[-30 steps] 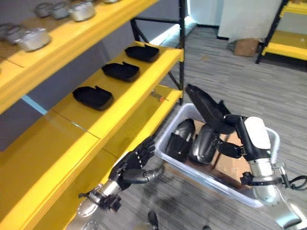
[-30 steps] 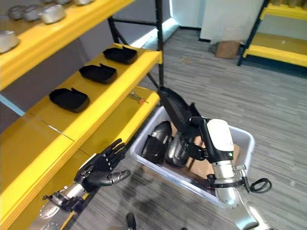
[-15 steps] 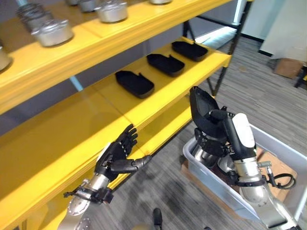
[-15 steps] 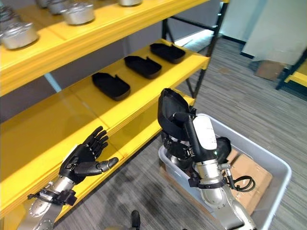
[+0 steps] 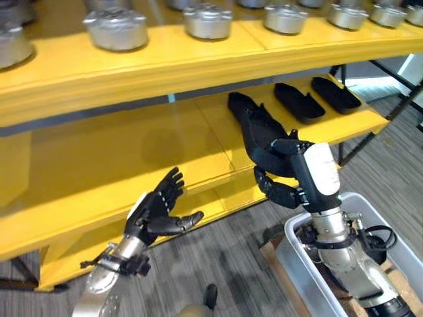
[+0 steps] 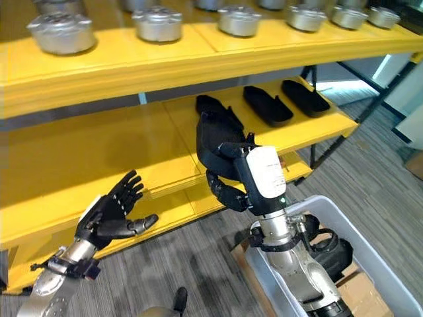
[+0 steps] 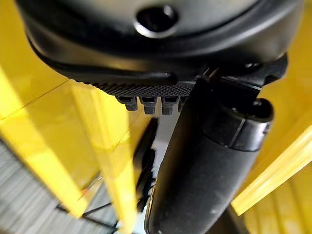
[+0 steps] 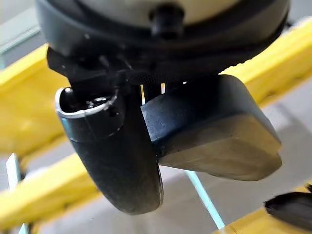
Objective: Move parts from the plastic box to the shelf.
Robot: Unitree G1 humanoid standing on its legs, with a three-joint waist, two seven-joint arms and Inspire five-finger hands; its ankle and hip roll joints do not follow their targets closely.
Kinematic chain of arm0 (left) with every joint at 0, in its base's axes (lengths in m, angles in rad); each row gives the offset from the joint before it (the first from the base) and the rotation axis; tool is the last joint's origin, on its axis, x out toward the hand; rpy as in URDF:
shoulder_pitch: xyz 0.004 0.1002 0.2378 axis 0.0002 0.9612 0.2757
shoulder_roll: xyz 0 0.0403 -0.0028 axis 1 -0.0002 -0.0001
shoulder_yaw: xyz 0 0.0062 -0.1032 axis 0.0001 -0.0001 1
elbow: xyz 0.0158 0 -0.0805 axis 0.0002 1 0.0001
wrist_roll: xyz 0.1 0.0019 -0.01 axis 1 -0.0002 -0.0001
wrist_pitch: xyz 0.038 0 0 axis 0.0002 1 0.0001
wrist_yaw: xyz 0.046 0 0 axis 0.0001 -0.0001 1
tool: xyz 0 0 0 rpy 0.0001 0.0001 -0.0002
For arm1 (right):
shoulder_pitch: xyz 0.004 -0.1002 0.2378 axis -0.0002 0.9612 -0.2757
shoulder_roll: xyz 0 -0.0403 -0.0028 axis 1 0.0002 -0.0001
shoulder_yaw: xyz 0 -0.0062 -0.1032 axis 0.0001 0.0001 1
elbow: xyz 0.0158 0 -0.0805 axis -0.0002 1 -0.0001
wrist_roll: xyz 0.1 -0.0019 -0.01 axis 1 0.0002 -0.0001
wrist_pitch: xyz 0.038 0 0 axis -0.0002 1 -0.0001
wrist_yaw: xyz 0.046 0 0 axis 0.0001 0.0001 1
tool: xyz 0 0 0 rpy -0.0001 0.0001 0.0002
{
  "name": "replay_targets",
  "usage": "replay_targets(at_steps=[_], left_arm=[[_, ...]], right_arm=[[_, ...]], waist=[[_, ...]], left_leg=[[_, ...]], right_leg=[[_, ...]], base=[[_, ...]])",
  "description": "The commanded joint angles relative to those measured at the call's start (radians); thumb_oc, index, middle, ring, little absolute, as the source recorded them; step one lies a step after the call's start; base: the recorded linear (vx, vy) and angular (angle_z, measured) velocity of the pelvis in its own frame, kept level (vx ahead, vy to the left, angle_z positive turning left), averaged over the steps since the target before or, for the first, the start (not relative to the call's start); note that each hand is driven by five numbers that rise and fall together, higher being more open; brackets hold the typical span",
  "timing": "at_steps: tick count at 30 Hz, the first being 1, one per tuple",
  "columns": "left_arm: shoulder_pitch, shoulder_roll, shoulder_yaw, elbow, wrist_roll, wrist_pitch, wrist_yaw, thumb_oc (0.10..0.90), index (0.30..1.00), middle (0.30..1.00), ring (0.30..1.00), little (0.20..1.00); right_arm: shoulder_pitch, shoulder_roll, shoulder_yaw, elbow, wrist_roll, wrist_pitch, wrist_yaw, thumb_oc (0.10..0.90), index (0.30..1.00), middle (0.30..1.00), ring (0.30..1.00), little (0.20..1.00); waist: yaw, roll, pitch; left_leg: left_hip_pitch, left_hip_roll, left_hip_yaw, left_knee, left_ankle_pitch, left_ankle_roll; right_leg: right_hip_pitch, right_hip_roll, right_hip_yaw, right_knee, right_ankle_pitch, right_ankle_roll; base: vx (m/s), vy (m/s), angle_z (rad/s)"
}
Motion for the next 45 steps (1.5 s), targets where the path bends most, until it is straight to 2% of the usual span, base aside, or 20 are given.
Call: replay_targets(at_steps=[1, 3, 7, 14, 21, 22, 25, 26, 28, 30, 32, 34, 37, 38, 39, 41, 45], left_arm=[[-0.092, -0.023, -0.028, -0.083, 0.019, -0.092, -0.007, 0.900, 1.000, 1.000, 1.000, 1.000], [-0.127, -0.018, -0.058, -0.085, 0.015, -0.104, 0.001, 0.900, 1.000, 1.000, 1.000, 1.000], [-0.133, -0.021, -0.069, -0.076, 0.013, -0.102, 0.021, 0.900, 1.000, 1.000, 1.000, 1.000], [-0.114, -0.008, -0.085, -0.102, 0.018, -0.077, -0.001, 0.900, 1.000, 1.000, 1.000, 1.000], [-0.106, 0.005, -0.080, -0.137, 0.009, -0.054, 0.002, 0.900, 1.000, 1.000, 1.000, 1.000], [-0.104, 0.011, -0.083, -0.133, 0.001, -0.045, 0.007, 0.900, 1.000, 1.000, 1.000, 1.000], [-0.123, 0.014, -0.097, -0.128, -0.017, -0.025, -0.002, 0.900, 1.000, 1.000, 1.000, 1.000], [-0.141, 0.008, -0.111, -0.112, -0.035, -0.016, -0.022, 0.900, 1.000, 1.000, 1.000, 1.000], [-0.156, -0.001, -0.126, -0.103, -0.050, 0.011, -0.027, 0.900, 1.000, 1.000, 1.000, 1.000], [-0.160, -0.013, -0.144, -0.093, -0.105, 0.057, -0.020, 0.900, 1.000, 1.000, 1.000, 1.000], [-0.145, -0.031, -0.148, -0.097, -0.145, 0.085, -0.011, 0.900, 1.000, 1.000, 1.000, 1.000], [-0.135, -0.038, -0.147, -0.092, -0.083, 0.060, 0.026, 0.900, 1.000, 1.000, 1.000, 1.000], [-0.128, -0.036, -0.148, -0.082, -0.073, 0.045, 0.013, 0.900, 1.000, 1.000, 1.000, 1.000], [-0.128, -0.036, -0.148, -0.082, -0.073, 0.045, 0.013, 0.900, 1.000, 1.000, 1.000, 1.000], [-0.125, -0.032, -0.142, -0.077, -0.045, 0.018, 0.004, 0.900, 1.000, 1.000, 1.000, 1.000], [-0.123, -0.019, -0.142, -0.082, -0.034, -0.005, 0.004, 0.900, 1.000, 1.000, 1.000, 1.000], [-0.120, -0.017, -0.117, -0.100, -0.055, -0.009, 0.048, 0.900, 1.000, 1.000, 1.000, 1.000]], right_arm=[[-0.114, -0.049, -0.079, -0.120, 0.014, -0.049, -0.110, 0.400, 0.300, 0.300, 0.300, 0.300], [-0.145, -0.076, -0.076, -0.121, 0.018, -0.064, -0.119, 0.400, 0.300, 0.300, 0.300, 0.300], [-0.131, -0.087, -0.086, -0.131, 0.052, -0.130, -0.108, 0.400, 0.300, 0.300, 0.300, 0.300], [-0.169, -0.101, -0.033, -0.111, 0.049, -0.150, -0.114, 0.400, 0.300, 0.300, 0.300, 0.300], [-0.202, -0.109, -0.001, -0.102, 0.021, -0.170, -0.131, 0.400, 0.300, 0.300, 0.300, 0.300], [-0.208, -0.114, 0.006, -0.102, -0.011, -0.182, -0.143, 0.400, 0.300, 0.300, 0.300, 0.300], [-0.239, -0.130, 0.023, -0.088, -0.039, -0.167, -0.145, 0.400, 0.300, 0.300, 0.300, 0.300], [-0.261, -0.140, 0.026, -0.063, -0.048, -0.151, -0.140, 0.400, 0.300, 0.300, 0.300, 0.300], [-0.275, -0.144, 0.026, -0.049, -0.054, -0.136, -0.127, 0.400, 0.300, 0.300, 0.300, 0.300], [-0.282, -0.145, 0.031, -0.032, -0.062, -0.130, -0.117, 0.400, 0.300, 0.300, 0.300, 0.300], [-0.278, -0.149, 0.034, -0.025, -0.066, -0.128, -0.102, 0.400, 0.300, 0.300, 0.300, 0.300], [-0.269, -0.171, 0.025, -0.020, -0.064, -0.142, -0.084, 0.400, 0.300, 0.300, 0.300, 0.300], [-0.256, -0.198, 0.004, -0.029, -0.047, -0.153, -0.086, 0.400, 0.300, 0.300, 0.300, 0.300], [-0.255, -0.198, 0.003, -0.030, -0.046, -0.153, -0.086, 0.400, 0.300, 0.300, 0.300, 0.300], [-0.241, -0.205, -0.015, -0.040, -0.047, -0.159, -0.087, 0.400, 0.300, 0.300, 0.300, 0.300], [-0.221, -0.206, -0.030, -0.047, -0.054, -0.160, -0.084, 0.400, 0.300, 0.300, 0.300, 0.300], [-0.184, -0.186, -0.036, -0.048, -0.100, -0.133, -0.094, 0.400, 0.300, 0.300, 0.300, 0.300]], waist=[[-0.059, 0.008, -0.080], [-0.101, 0.024, -0.053], [-0.113, 0.019, -0.058], [-0.099, 0.021, -0.082], [-0.087, 0.026, -0.086], [-0.082, 0.026, -0.084], [-0.074, 0.021, -0.062], [-0.077, 0.018, -0.049], [-0.086, 0.019, -0.046], [-0.094, 0.025, -0.045], [-0.100, 0.033, -0.051], [-0.104, 0.041, -0.058], [-0.105, 0.049, -0.050], [-0.105, 0.049, -0.051], [-0.110, 0.056, -0.046], [-0.111, 0.063, -0.042], [-0.106, 0.075, -0.047]], left_leg=[[0.056, -0.005, 0.055, 0.000, -0.102, -0.026], [0.050, -0.016, 0.003, 0.007, -0.105, -0.020], [0.056, -0.024, -0.018, 0.014, -0.114, -0.024], [0.067, -0.026, -0.003, 0.050, -0.145, -0.032], [0.060, -0.018, 0.014, 0.094, -0.161, -0.040], [0.049, -0.020, 0.015, 0.120, -0.170, -0.040], [0.007, -0.033, 0.024, 0.226, -0.192, -0.043], [-0.024, -0.010, 0.077, 0.282, -0.182, -0.057], [-0.033, 0.026, 0.119, 0.291, -0.168, -0.071], [-0.026, 0.065, 0.144, 0.265, -0.138, -0.086], [0.003, 0.097, 0.141, 0.186, -0.105, -0.100], [0.014, 0.164, 0.142, 0.071, -0.023, -0.138], [-0.017, 0.219, 0.156, 0.036, 0.047, -0.170], [-0.017, 0.219, 0.156, 0.035, 0.048, -0.171], [-0.028, 0.236, 0.183, 0.036, 0.052, -0.171], [-0.016, 0.233, 0.190, 0.031, 0.027, -0.168], [0.031, 0.194, 0.180, 0.021, -0.019, -0.154]], right_leg=[[0.032, 0.057, 0.058, -0.181, 0.183, -0.009], [-0.029, 0.100, 0.185, -0.168, 0.212, -0.016], [0.001, 0.100, 0.217, -0.218, 0.229, -0.018], [0.060, 0.082, 0.182, -0.261, 0.215, -0.029], [0.080, 0.079, 0.135, -0.245, 0.182, -0.047], [0.080, 0.077, 0.121, -0.230, 0.172, -0.053], [0.093, 0.067, 0.103, -0.211, 0.157, -0.066], [0.097, 0.054, 0.071, -0.203, 0.156, -0.069], [0.093, 0.044, 0.037, -0.191, 0.151, -0.069], [0.091, 0.036, 0.013, -0.180, 0.144, -0.069], [0.098, 0.029, 0.010, -0.178, 0.134, -0.065], [0.122, 0.014, 0.007, -0.195, 0.125, -0.059], [0.146, -0.001, -0.008, -0.199, 0.112, -0.058], [0.146, -0.001, -0.009, -0.199, 0.112, -0.058], [0.151, -0.012, -0.024, -0.191, 0.103, -0.055], [0.149, -0.027, -0.041, -0.171, 0.092, -0.053], [0.141, -0.048, -0.058, -0.146, 0.085, -0.037]], base=[[0.01, -0.082, 0.43], [-0.04, -0.103, 0.83], [0.08, -0.143, 0.88], [0.08, -0.092, 0.17], [0.05, -0.080, 0.11], [0.06, -0.128, 0.10], [0.03, -0.083, 0.19], [-0.04, -0.020, 0.26], [-0.04, 0.002, 0.46], [0.03, 0.057, 1.05], [0.11, 0.127, 0.58], [0.15, 0.180, 0.26], [0.11, 0.137, 0.12], [0.09, 0.148, 0.10], [0.09, 0.173, 0.13], [0.14, 0.273, 0.17], [0.17, 0.288, 0.17]])
